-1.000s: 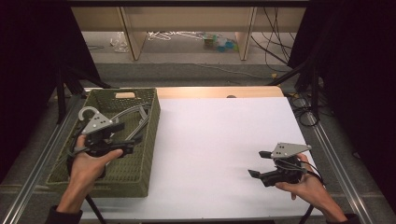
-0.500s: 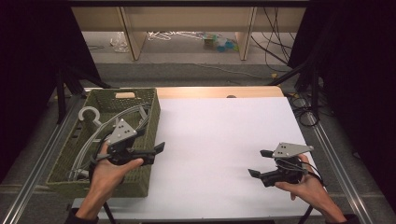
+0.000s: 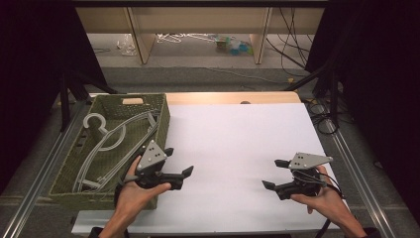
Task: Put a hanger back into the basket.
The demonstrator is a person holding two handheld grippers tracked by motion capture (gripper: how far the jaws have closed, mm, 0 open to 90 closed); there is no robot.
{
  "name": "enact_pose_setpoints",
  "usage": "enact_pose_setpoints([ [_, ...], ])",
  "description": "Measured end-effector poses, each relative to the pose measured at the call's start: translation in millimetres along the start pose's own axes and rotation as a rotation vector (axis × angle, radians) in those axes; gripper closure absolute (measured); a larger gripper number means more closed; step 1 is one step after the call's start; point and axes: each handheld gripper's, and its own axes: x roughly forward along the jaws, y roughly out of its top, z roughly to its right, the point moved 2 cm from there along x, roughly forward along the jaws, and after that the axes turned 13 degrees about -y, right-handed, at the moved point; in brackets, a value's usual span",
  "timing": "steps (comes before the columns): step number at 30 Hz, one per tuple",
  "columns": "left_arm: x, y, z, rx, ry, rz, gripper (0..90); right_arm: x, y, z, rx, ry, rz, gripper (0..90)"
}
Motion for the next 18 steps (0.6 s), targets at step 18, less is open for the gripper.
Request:
enact_pose_setpoints([
  [18, 16.7, -44.5, 22.7, 0.045, 0.011, -0.015, 16.6, -6.4, -3.6, -8.4, 0.014, -0.012, 0.019, 17.6],
])
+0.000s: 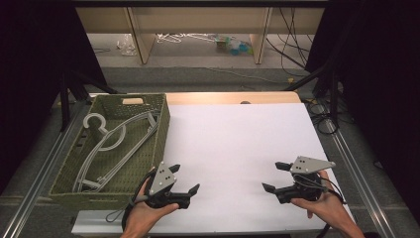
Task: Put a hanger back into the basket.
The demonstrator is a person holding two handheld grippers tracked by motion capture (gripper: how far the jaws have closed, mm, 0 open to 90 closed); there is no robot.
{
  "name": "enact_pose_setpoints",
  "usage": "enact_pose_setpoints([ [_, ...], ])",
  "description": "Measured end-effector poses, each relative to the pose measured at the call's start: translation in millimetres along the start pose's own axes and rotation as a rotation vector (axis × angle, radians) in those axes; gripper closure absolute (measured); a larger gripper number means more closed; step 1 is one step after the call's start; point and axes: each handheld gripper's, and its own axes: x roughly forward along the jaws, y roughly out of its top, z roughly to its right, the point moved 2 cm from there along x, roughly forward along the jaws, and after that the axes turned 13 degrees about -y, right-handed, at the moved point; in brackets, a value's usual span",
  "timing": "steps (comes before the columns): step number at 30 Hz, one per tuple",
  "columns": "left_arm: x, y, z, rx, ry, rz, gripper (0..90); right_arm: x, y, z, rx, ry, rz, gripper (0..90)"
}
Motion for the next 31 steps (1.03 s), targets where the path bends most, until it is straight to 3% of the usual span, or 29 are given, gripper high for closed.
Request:
enact_pose_setpoints([
  [2, -2.0, -8.0, 0.0, -0.036, -0.001, 0.007, 16.6, -2.1, -2.0, -3.0, 0.008, -0.001, 0.005, 17.6],
  [9, -7.8, -8.8, -1.5, -0.033, 0.014, 0.034, 16.7, -6.1, -9.6, -5.6, 0.023, -0.005, 0.007, 17.6],
  [13, -6.7, -9.8, -1.5, -0.039, -0.004, 0.035, 16.6, -5.8, -11.3, -5.6, 0.027, -0.006, 0.006, 17.6],
  [31, -7.6, -8.3, -1.8, -0.047, -0.010, 0.051, 16.7, -3.8, -12.3, -5.5, 0.035, -0.002, 0.007, 17.5],
])
